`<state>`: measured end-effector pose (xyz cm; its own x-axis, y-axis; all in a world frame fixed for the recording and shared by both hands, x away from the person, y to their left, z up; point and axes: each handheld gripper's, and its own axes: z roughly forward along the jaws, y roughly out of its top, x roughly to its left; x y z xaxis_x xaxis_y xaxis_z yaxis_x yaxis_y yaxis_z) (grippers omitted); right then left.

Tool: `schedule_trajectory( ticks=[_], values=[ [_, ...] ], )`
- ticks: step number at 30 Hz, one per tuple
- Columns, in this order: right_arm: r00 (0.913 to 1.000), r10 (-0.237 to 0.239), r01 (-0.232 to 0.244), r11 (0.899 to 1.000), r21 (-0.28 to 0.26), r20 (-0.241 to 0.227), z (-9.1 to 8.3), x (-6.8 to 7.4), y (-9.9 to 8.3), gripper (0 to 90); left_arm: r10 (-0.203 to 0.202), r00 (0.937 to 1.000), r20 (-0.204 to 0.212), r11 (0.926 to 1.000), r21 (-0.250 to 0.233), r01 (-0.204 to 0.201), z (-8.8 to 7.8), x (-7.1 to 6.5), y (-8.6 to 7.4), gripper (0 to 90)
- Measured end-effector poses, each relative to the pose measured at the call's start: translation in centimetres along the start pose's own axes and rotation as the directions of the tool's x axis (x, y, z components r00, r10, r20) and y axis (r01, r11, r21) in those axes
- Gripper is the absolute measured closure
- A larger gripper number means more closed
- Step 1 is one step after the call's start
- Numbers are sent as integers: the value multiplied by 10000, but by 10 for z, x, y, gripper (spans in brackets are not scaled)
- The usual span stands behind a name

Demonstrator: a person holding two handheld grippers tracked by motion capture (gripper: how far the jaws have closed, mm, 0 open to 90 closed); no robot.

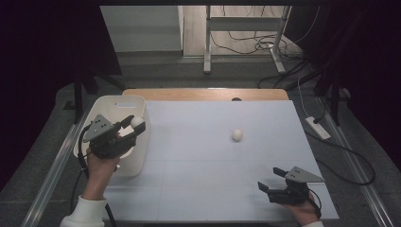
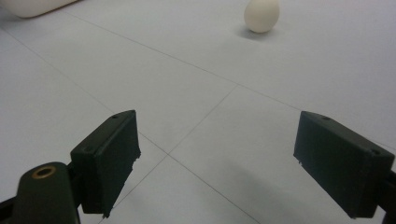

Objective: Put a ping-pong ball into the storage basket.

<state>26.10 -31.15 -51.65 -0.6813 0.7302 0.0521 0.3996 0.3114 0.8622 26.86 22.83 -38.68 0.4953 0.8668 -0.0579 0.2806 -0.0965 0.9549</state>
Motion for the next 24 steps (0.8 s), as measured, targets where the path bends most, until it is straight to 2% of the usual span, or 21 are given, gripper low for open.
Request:
schedule_trajectory(
  ticks=[14,24],
  values=[
    [10000,-2,2,10000,36,27,1,0,0,141,-21,9992,-389,9997,233,30,6,11,10,508],
    [10000,-11,11,10000,26,15,1,0,-1,141,-100,9986,-513,9989,447,123,12,17,14,508]
  ],
)
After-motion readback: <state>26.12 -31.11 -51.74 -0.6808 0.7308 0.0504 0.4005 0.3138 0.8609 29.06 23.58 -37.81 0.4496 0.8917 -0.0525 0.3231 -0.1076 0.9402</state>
